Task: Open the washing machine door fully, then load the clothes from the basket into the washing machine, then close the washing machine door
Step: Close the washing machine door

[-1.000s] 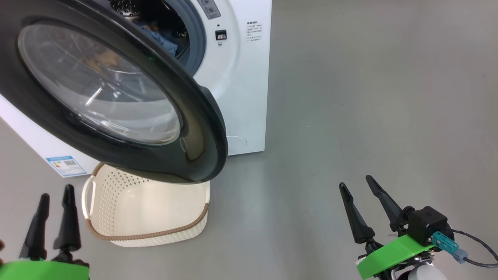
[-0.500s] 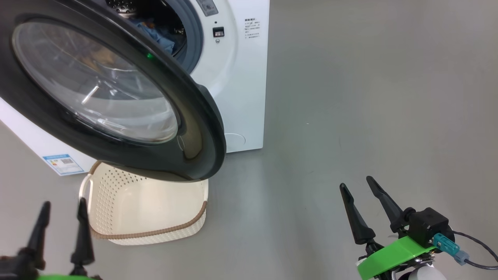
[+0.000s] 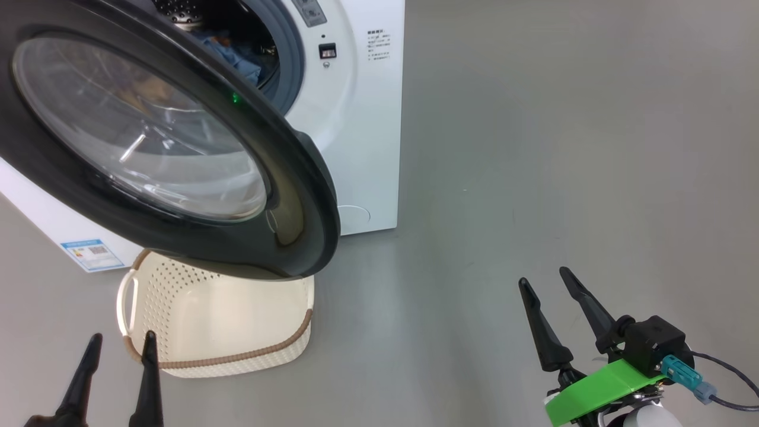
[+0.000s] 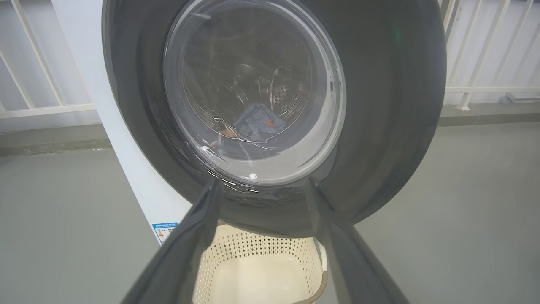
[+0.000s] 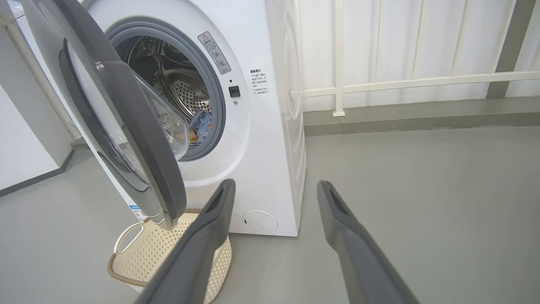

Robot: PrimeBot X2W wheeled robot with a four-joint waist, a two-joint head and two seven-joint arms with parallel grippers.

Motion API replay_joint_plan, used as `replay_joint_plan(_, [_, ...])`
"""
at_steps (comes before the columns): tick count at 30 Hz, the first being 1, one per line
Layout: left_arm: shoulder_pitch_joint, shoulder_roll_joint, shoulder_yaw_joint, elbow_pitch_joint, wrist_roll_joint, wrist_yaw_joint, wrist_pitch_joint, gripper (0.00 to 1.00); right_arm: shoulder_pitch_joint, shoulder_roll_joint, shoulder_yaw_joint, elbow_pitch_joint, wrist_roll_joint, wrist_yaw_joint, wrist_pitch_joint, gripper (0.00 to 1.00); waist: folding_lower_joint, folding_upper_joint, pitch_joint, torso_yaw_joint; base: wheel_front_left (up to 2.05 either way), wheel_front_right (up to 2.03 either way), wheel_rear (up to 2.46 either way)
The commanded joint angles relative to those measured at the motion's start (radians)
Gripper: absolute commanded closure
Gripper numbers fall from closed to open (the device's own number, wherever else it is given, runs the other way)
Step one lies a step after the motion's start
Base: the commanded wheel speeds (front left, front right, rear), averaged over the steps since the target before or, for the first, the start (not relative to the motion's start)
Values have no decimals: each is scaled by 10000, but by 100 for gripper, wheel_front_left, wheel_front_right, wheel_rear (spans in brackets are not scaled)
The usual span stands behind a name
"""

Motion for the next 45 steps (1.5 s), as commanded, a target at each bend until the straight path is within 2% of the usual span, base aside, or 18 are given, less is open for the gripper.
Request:
replay_joint_plan(1, [-77, 61, 409, -278, 148, -25, -62, 0, -103, -26, 185, -269, -5, 16, -48, 0, 0, 0, -26, -18, 0, 0, 0])
replay_joint_plan(14, [416, -108, 717, -447, 250, -25, -62, 0, -41, 8, 132, -282, -67, 16, -48, 0, 0, 0, -138, -32, 0, 0, 0])
replay_joint_plan(45, [480, -172, 594, -323, 236, 15, -62, 0, 65, -83, 190, -143, -51, 16, -48, 0, 0, 0, -387, 109, 0, 0, 0])
